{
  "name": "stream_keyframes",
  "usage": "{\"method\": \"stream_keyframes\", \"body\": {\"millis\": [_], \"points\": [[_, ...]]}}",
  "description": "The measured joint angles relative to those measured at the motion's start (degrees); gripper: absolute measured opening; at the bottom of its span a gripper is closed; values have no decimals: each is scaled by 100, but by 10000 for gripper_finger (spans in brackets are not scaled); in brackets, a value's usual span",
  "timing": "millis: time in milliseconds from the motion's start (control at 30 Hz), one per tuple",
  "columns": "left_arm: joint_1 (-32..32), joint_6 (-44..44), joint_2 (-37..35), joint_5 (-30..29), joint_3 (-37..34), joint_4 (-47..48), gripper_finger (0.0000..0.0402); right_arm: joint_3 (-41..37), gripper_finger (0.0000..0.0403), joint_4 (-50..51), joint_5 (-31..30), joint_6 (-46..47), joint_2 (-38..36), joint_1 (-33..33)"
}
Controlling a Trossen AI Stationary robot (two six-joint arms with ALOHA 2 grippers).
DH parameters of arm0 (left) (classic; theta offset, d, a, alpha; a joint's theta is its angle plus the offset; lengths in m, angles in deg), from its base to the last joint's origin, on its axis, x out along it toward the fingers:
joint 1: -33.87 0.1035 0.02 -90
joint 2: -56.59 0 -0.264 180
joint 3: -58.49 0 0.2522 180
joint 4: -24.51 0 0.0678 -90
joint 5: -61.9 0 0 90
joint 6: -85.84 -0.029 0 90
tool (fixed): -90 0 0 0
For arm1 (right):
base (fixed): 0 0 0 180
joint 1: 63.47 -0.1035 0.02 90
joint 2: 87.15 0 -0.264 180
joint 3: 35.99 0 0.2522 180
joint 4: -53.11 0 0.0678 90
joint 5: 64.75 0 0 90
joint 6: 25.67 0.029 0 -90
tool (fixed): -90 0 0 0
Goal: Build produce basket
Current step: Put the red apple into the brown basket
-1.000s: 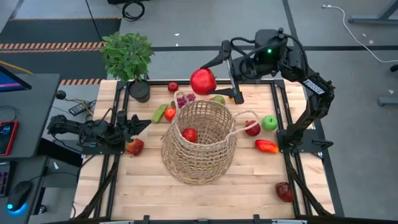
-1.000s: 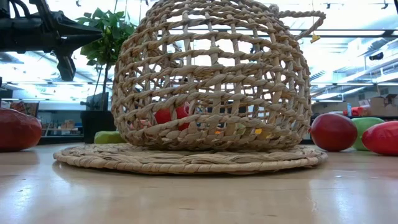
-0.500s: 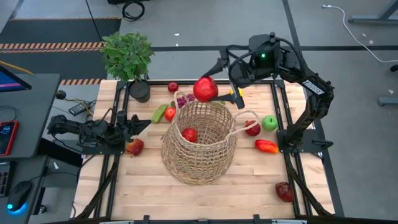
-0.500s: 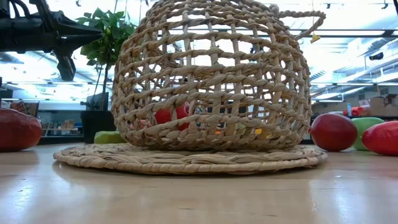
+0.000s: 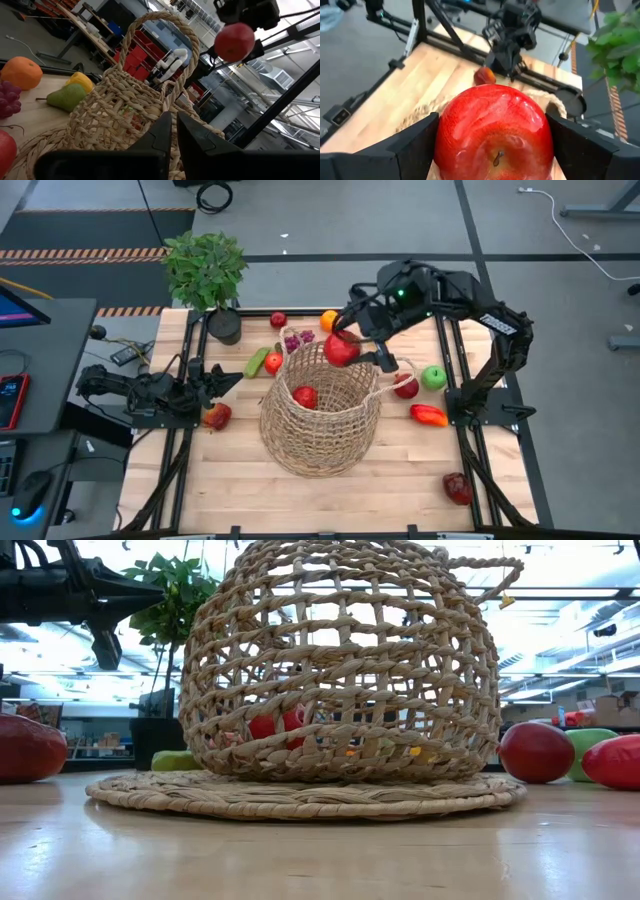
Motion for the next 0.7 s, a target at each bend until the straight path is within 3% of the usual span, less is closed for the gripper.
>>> {"method": "stream_keyframes", "body": {"millis": [333, 700], "points": [[0, 2, 2, 0, 0, 0, 36, -778, 351, -66, -877, -538, -11, -255], [0, 1, 2, 0, -2, 0, 30, -2178, 351, -1205, -893, -1292, -8, -296]]}}
